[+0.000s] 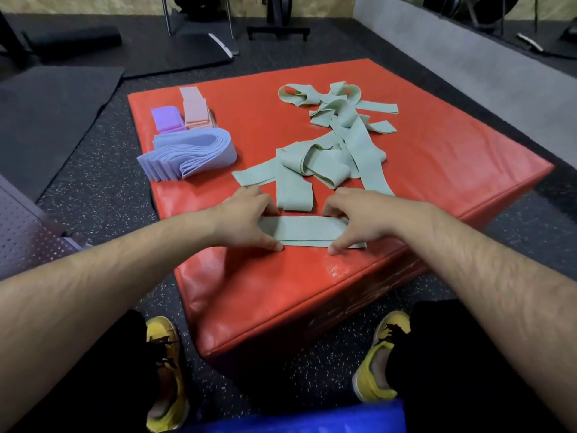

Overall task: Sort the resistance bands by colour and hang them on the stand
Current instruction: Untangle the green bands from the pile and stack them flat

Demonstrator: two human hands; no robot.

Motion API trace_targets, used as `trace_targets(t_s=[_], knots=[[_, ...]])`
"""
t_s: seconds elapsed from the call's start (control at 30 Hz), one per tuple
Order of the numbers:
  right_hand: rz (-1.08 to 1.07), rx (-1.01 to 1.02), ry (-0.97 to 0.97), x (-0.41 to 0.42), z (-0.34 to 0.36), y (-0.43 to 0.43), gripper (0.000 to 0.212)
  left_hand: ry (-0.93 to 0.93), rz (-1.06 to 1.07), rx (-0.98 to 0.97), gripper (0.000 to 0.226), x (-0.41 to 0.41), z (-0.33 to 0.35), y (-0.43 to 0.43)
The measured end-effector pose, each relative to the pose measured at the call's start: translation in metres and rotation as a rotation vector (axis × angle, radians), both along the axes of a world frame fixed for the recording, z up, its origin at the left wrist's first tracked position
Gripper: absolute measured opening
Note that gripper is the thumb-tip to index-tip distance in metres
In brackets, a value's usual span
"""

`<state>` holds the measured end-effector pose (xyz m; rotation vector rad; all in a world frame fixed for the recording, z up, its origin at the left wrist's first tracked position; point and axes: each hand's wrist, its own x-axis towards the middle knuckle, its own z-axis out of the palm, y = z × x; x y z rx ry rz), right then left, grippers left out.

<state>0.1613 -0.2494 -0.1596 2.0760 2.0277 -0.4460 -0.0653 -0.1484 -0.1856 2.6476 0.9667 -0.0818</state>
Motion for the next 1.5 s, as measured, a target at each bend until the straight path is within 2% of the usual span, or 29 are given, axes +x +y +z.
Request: trace_targets(t_s=[0.13, 0.27, 0.37, 0.47, 0.57, 0.67, 0.73, 0.87, 1.07, 1.17, 1.23, 1.37, 1.5], knots=[[-0.012, 0.049, 0.033, 0.004, -0.002, -0.007, 0.062, -0.088, -0.087, 0.013, 0.055, -0.006, -0.005, 0.004], [-0.032, 0.069, 0.055, 0.004, -0.005, -0.012, 0.062, -0.135, -0.114, 0.026, 0.053, -0.008, -0.008, 0.002], [-0.081, 0.141, 0.137, -0.001, -0.002, -0.011, 0.064, -0.201, -0.034, -0.009, 0.051, -0.006, -0.007, 0.0], [-0.19, 0.227, 0.311, -0.012, -0.004, 0.0, 0.051, -0.32, 0.082, -0.049, 0.039, 0.005, -0.007, 0.0], [-0.401, 0.248, 0.557, -0.025, -0.014, 0.017, 0.041, -0.362, 0.169, -0.071, 0.033, 0.019, -0.007, 0.003], [-0.556, 0.332, 0.675, -0.03, -0.011, 0.036, 0.02, -0.473, 0.303, -0.143, 0.027, 0.028, 0.0, 0.009], [-0.611, 0.436, 0.806, -0.031, 0.002, 0.047, 0.026, -0.603, 0.383, -0.191, 0.028, 0.033, 0.01, 0.014], [-0.628, 0.583, 1.002, -0.031, 0.038, 0.059, 0.018, -0.883, 0.469, -0.333, 0.027, 0.039, 0.036, 0.025], [-0.537, 0.725, 1.29, -0.029, 0.07, 0.072, 0.014, -0.989, 0.437, -0.357, 0.013, 0.045, 0.056, 0.035], [-0.571, 0.778, 1.383, -0.025, 0.073, 0.075, 0.008, -1.049, 0.429, -0.361, 0.01, 0.05, 0.064, 0.038], [-0.603, 0.706, 1.395, -0.024, 0.07, 0.076, 0.011, -1.094, 0.425, -0.362, 0.01, 0.052, 0.07, 0.037], [-0.645, 0.494, 1.413, -0.027, 0.062, 0.074, 0.051, -1.136, 0.42, -0.406, 0.011, 0.053, 0.074, 0.036], [-0.728, 0.599, 1.395, -0.032, 0.064, 0.071, 0.045, -1.032, 0.49, -0.542, 0.015, 0.048, 0.079, 0.036]])
